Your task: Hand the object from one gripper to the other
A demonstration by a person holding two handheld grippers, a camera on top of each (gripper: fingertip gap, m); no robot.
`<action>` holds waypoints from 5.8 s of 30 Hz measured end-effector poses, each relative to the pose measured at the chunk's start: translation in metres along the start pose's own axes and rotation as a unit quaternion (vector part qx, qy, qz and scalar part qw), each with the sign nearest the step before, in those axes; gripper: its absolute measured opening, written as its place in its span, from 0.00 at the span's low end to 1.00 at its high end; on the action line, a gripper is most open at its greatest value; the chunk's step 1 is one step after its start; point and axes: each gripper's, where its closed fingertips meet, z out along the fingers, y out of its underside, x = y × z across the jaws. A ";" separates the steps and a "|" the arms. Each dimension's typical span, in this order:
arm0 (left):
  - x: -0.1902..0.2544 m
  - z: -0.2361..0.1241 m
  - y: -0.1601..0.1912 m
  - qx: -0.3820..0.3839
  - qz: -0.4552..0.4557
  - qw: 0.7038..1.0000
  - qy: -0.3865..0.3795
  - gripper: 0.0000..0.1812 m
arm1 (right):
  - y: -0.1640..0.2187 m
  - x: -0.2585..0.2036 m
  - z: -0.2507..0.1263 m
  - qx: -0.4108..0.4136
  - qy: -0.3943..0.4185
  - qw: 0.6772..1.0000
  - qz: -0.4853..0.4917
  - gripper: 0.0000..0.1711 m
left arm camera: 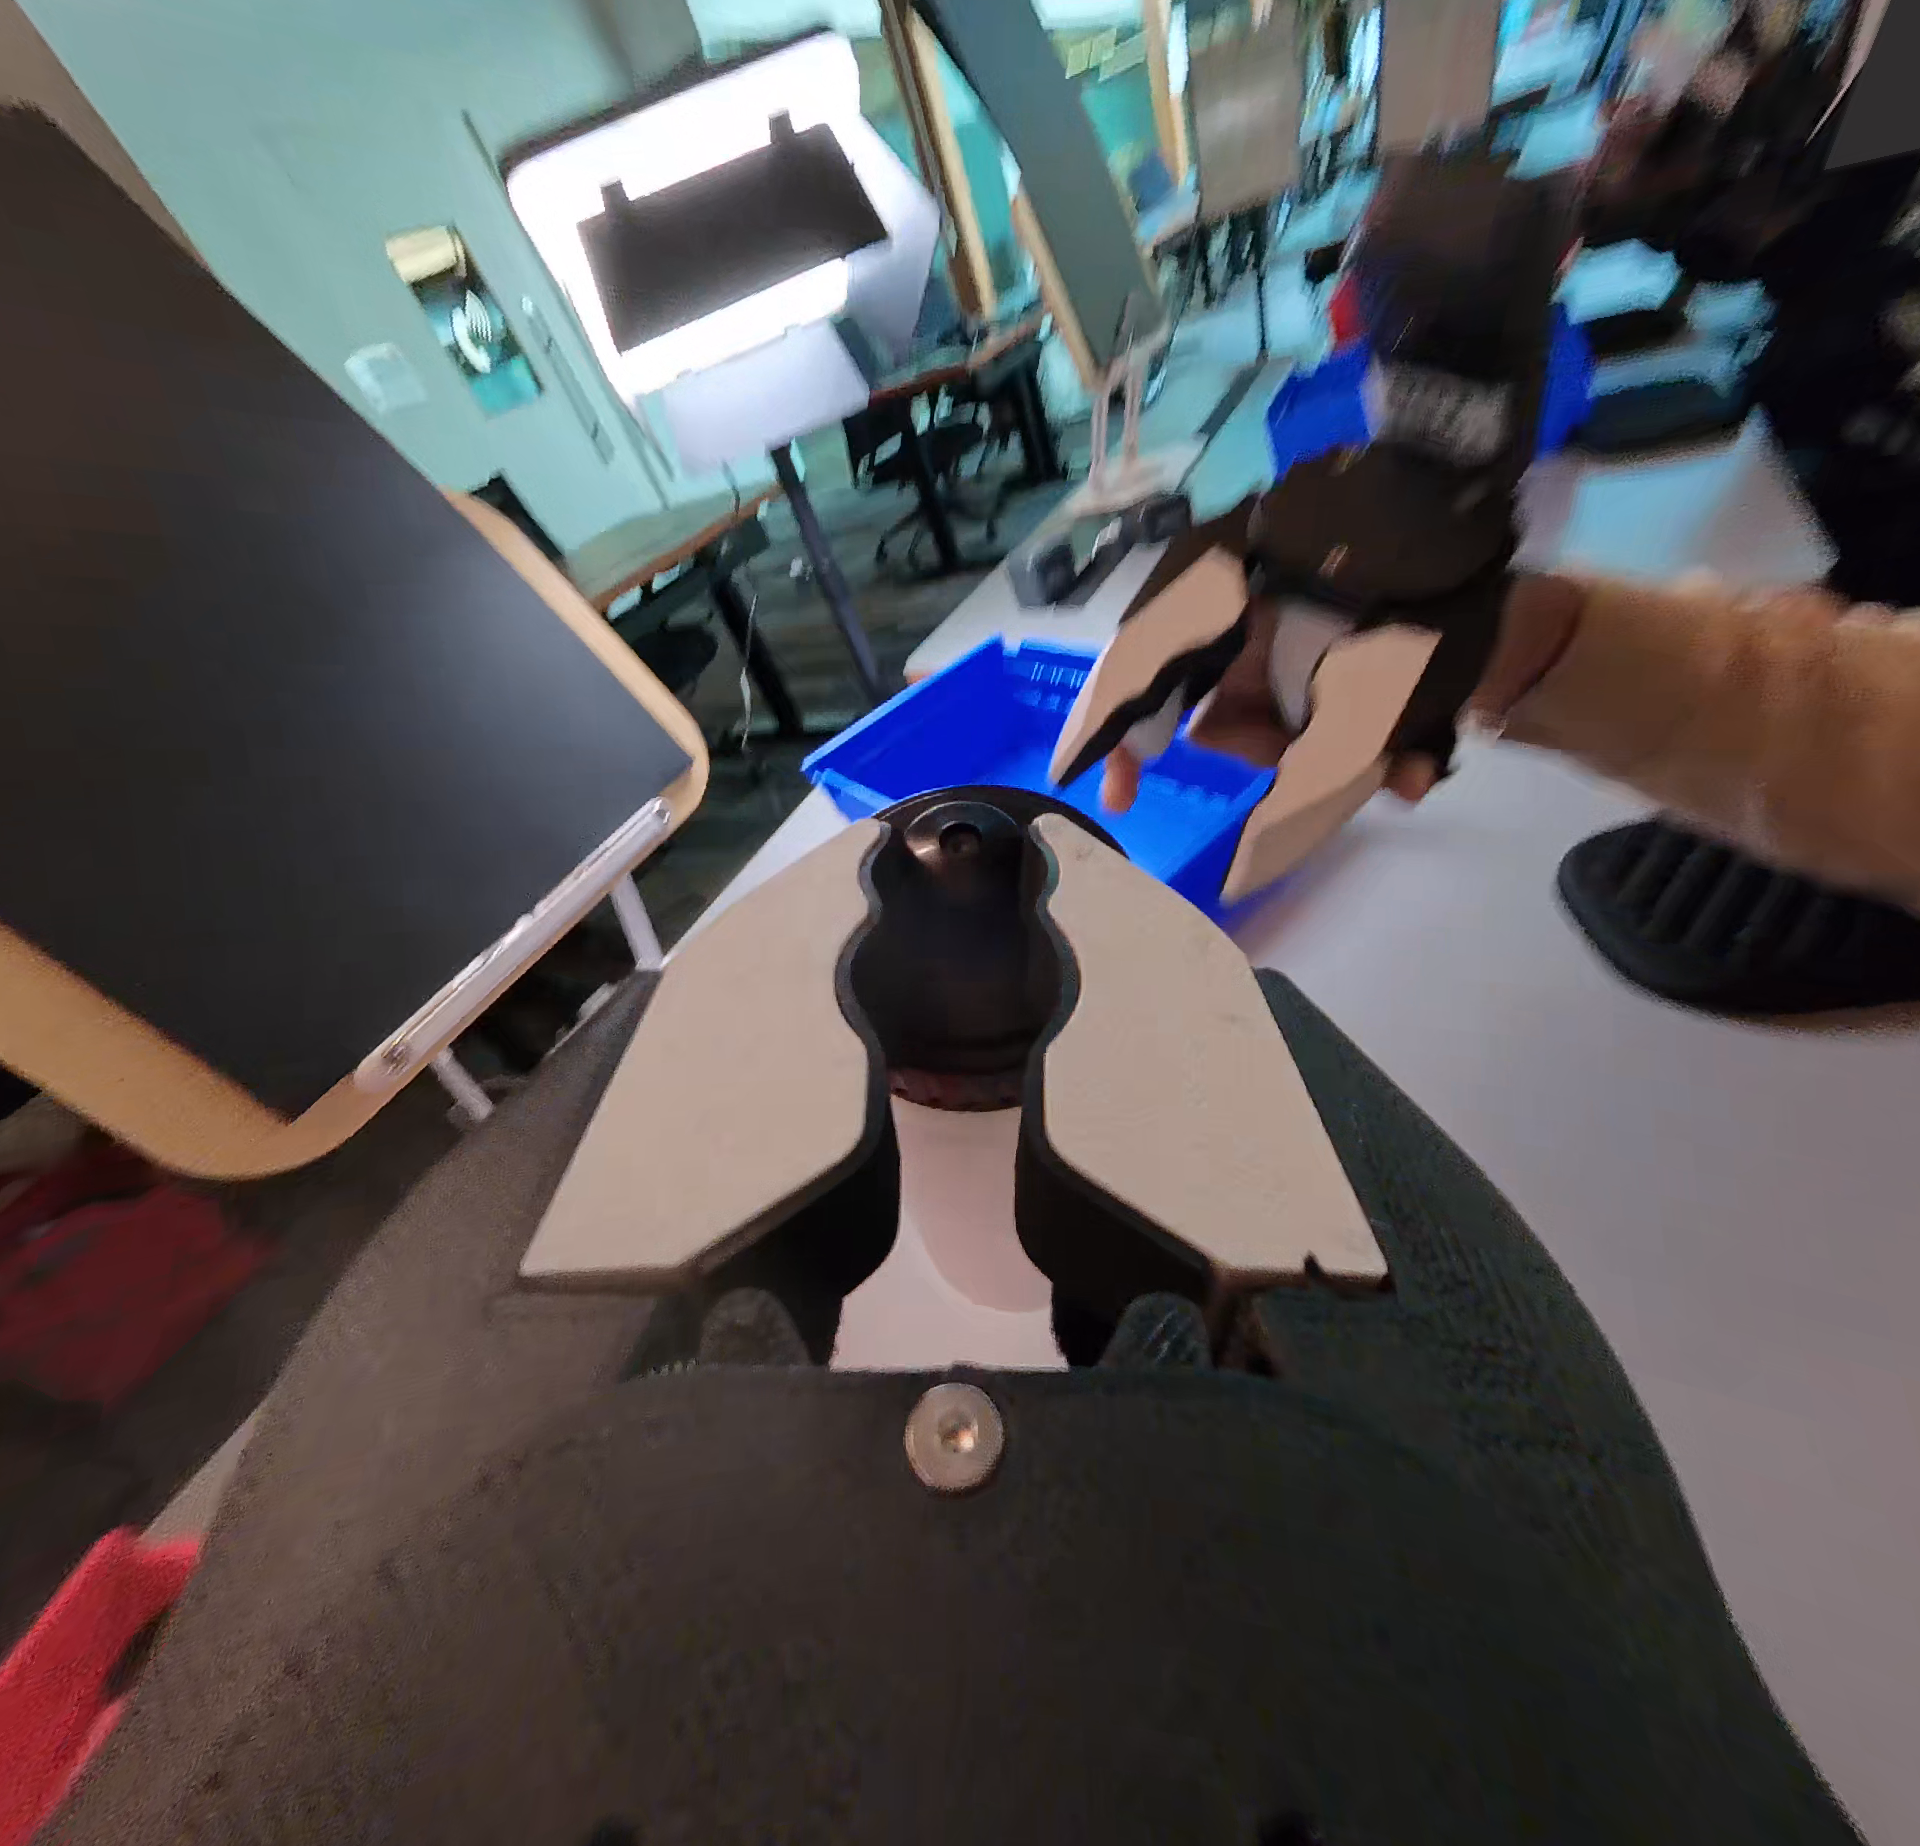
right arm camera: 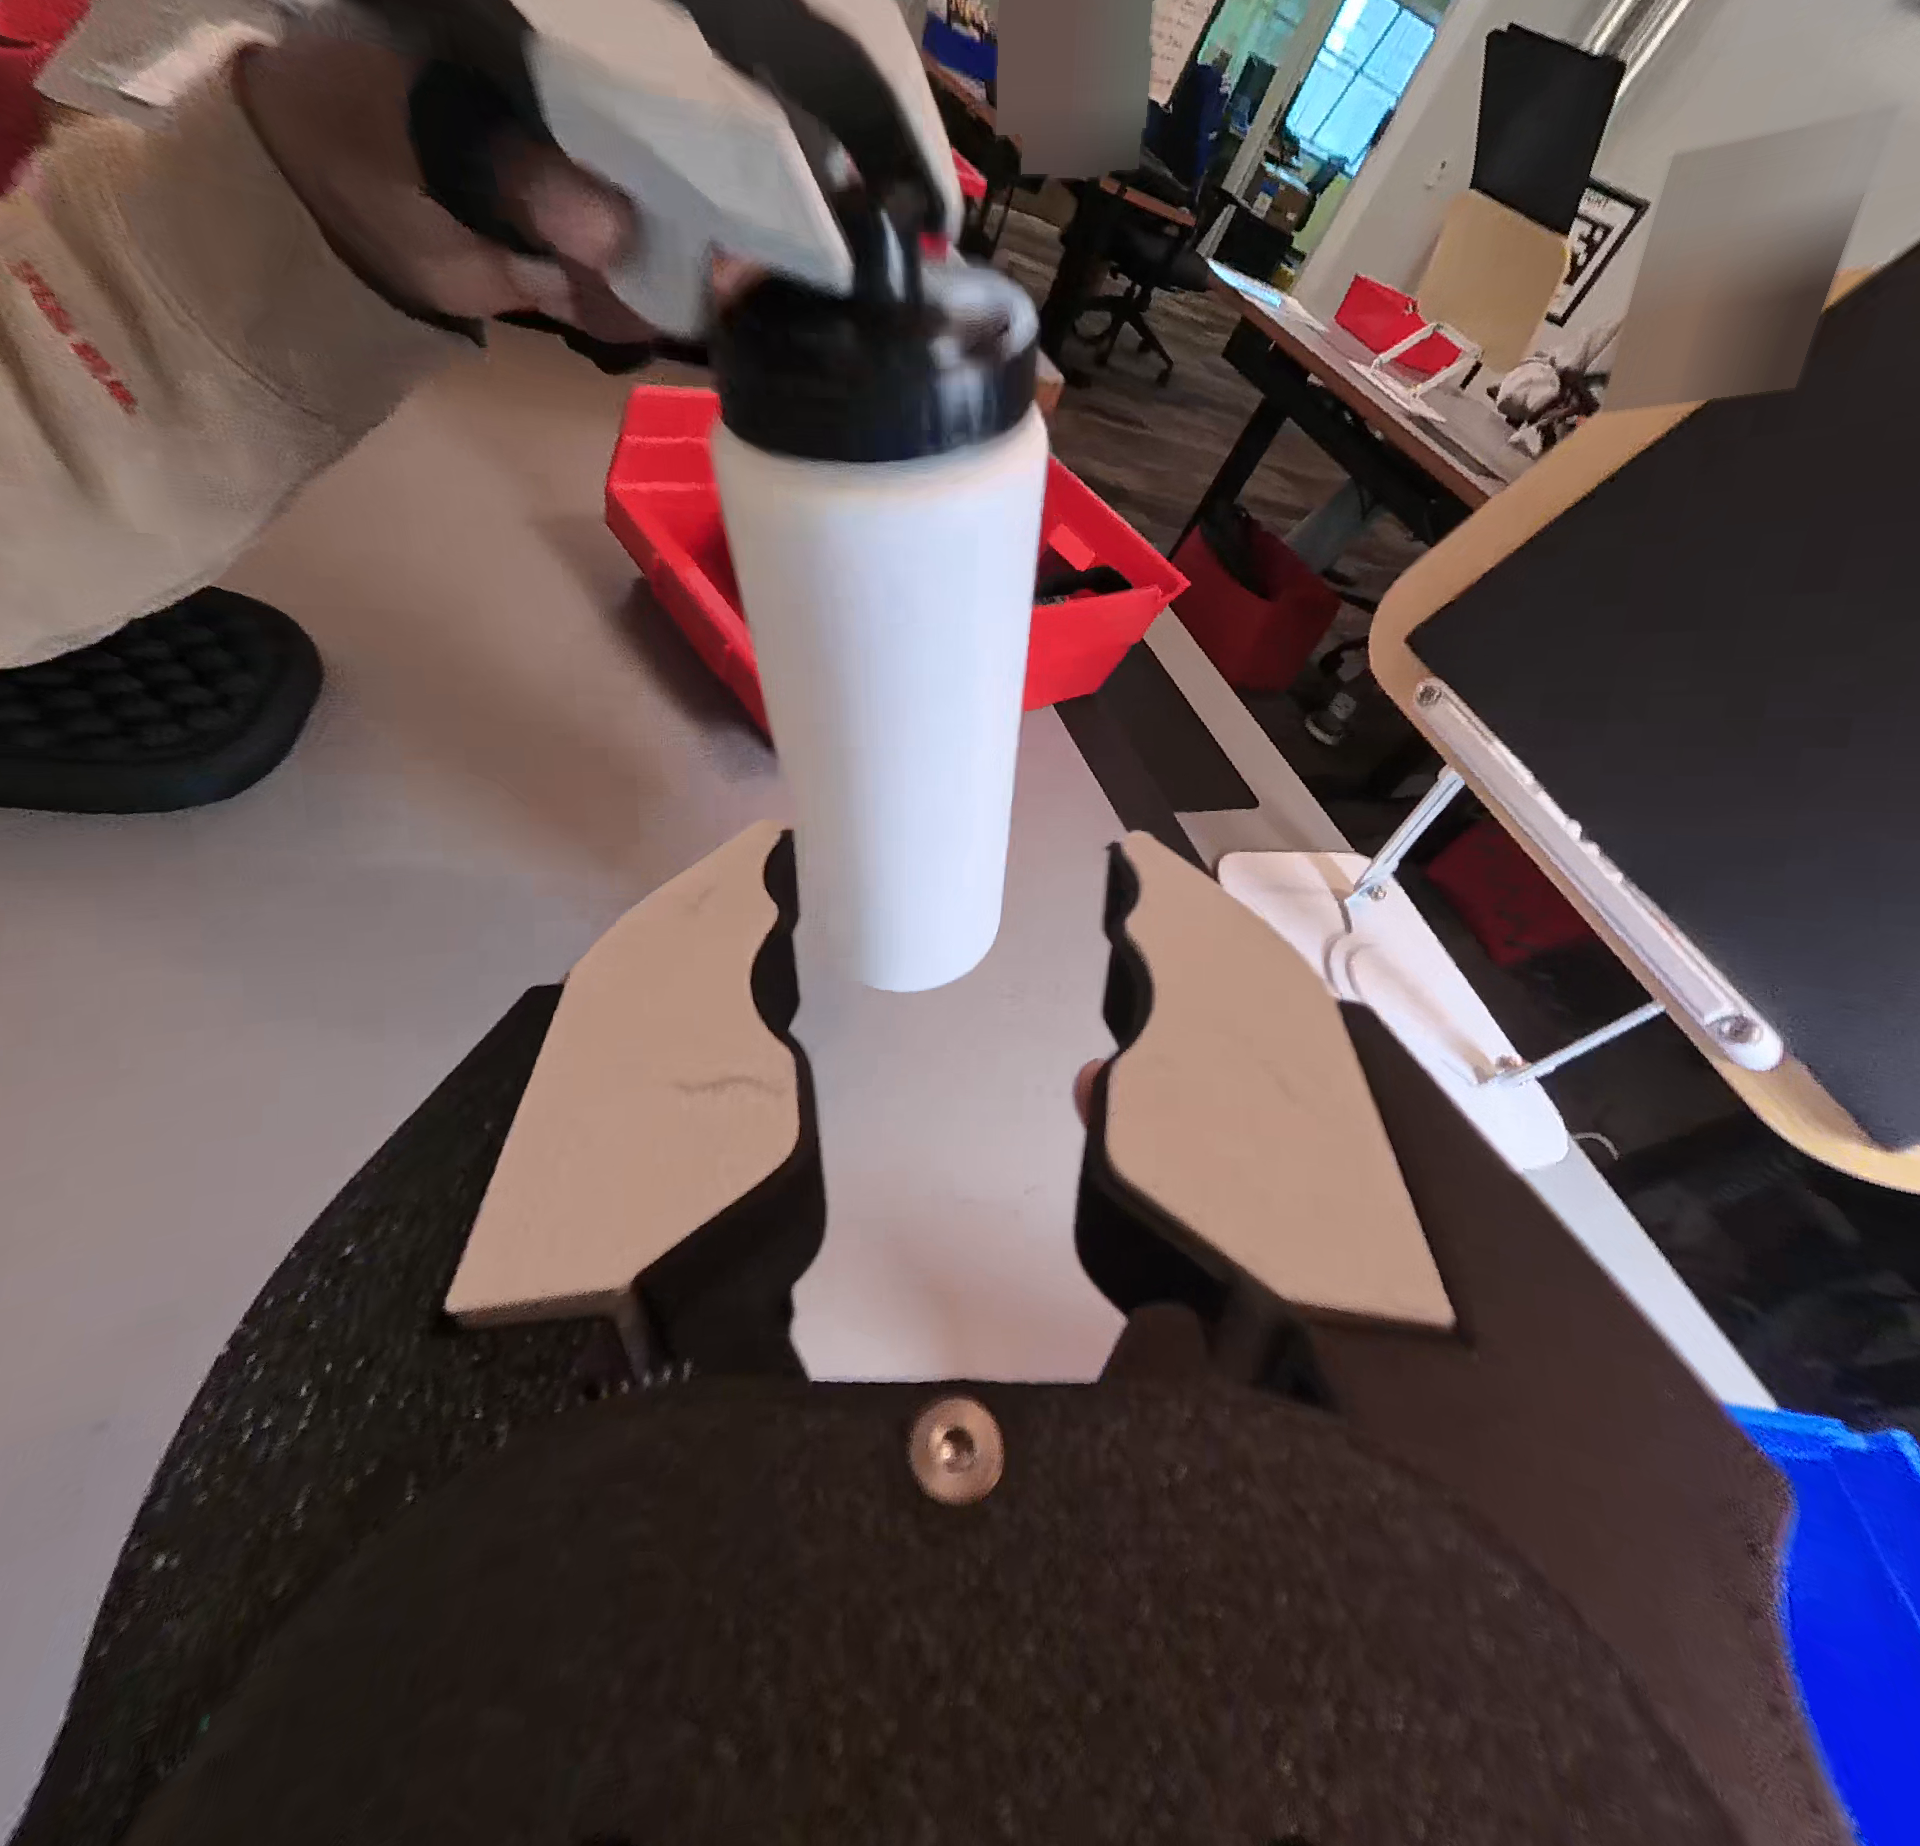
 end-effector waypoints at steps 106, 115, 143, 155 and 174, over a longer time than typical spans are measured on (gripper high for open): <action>-0.019 -0.042 -0.015 0.061 -0.027 0.998 0.012 0.18 | 0.187 0.192 -0.109 -0.508 0.235 0.808 0.182 0.51; -0.034 -0.045 -0.003 0.052 -0.045 0.998 0.003 0.18 | 0.271 0.194 -0.070 -0.372 0.231 0.700 0.564 0.50; -0.151 -0.069 0.199 -0.288 -0.343 0.885 -0.126 0.17 | 0.121 0.014 -0.020 0.082 0.175 0.968 0.162 0.00; -0.139 -0.028 0.253 -0.289 -0.540 0.788 -0.069 0.13 | 0.126 -0.023 -0.003 0.043 0.109 0.986 0.119 0.00; 0.016 -0.011 -0.052 0.210 -0.148 0.945 0.201 0.02 | -0.102 -0.010 -0.005 0.287 -0.118 0.916 0.254 0.27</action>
